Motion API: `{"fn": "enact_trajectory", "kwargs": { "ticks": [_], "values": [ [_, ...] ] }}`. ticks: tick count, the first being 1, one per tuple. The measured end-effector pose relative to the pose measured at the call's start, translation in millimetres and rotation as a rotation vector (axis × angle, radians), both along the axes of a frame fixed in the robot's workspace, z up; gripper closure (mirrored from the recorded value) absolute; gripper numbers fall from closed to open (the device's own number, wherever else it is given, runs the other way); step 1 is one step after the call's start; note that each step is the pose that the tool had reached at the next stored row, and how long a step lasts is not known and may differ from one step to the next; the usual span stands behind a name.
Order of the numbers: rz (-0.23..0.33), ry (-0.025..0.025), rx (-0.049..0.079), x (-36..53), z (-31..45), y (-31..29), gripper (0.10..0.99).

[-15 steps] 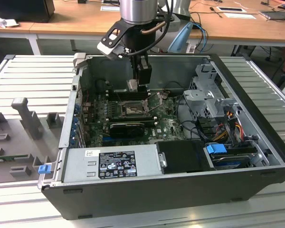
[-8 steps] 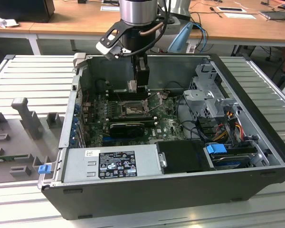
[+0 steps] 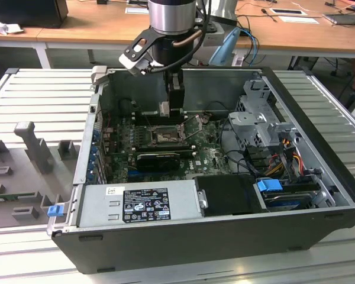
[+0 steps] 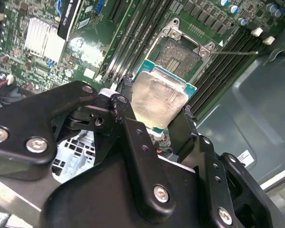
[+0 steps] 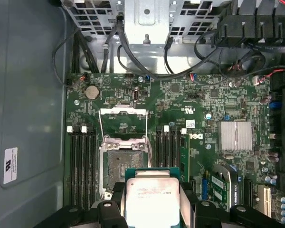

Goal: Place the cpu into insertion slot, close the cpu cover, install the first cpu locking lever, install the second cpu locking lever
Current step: 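Place the cpu into insertion slot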

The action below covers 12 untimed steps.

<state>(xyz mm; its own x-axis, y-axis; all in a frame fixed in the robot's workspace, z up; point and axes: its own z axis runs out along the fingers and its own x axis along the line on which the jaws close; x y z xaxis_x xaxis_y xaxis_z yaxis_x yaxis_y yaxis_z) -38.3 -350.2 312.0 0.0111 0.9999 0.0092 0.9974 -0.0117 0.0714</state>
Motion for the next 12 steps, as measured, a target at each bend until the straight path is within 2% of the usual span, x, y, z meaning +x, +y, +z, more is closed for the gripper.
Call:
{"fn": "enact_trajectory", "kwargs": {
  "ticks": [6, 12],
  "values": [
    [0.025, -0.0001, 0.000, -0.5, -15.2, 0.0, 0.545],
    [0.025, 0.0000, 0.000, -0.6, -19.8, 0.0, 0.545]
  ]
}}
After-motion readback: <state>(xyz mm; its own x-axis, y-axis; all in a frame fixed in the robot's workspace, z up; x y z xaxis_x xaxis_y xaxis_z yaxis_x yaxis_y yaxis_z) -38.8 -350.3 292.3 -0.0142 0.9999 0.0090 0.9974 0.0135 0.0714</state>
